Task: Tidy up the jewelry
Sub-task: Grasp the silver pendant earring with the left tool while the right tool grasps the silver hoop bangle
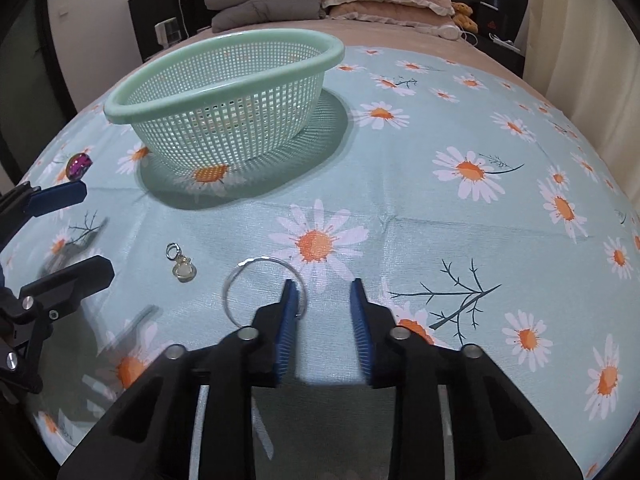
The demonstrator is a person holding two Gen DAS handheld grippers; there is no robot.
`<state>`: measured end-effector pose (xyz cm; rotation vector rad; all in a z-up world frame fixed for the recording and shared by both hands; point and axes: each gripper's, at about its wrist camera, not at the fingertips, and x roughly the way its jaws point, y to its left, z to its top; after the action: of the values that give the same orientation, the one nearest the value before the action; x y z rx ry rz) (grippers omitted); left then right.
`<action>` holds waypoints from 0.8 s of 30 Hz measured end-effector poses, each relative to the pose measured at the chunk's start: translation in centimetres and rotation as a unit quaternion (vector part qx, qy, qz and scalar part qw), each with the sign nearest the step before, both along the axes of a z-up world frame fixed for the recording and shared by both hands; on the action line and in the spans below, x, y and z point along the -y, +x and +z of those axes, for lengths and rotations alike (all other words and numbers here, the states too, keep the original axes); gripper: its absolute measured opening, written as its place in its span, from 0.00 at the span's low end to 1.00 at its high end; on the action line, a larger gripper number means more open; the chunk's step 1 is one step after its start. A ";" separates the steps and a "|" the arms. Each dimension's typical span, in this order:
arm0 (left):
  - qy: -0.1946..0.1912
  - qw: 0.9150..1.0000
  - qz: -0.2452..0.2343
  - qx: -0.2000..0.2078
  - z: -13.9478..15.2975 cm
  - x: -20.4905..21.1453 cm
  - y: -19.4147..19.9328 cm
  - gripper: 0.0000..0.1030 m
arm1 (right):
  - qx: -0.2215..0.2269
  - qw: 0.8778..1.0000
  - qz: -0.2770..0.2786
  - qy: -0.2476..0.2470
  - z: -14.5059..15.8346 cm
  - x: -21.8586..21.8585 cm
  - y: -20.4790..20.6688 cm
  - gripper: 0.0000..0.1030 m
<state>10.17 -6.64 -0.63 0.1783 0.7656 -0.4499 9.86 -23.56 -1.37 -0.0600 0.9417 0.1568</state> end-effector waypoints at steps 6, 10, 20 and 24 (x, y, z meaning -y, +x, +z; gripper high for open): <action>0.002 1.000 -0.009 -0.013 -1.2 1.6 0.9 0.93 | 0.005 1.000 0.010 -0.012 0.0 -0.2 -0.3 0.03; 0.007 0.999 -0.026 -0.038 -2.3 3.0 1.7 0.83 | 0.008 1.000 0.008 -0.007 0.4 0.2 -0.7 0.02; 0.005 0.998 -0.023 -0.055 -3.2 3.3 2.2 0.19 | 0.025 1.000 -0.007 0.014 1.5 1.5 -1.2 0.02; 0.003 0.998 -0.026 -0.048 -3.0 3.3 1.5 0.15 | 0.030 0.999 -0.012 0.019 1.9 1.8 -1.4 0.02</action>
<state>11.71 -9.94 -3.64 0.1842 0.8586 -0.5089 8.50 -25.37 0.57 -0.0183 0.8785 0.1501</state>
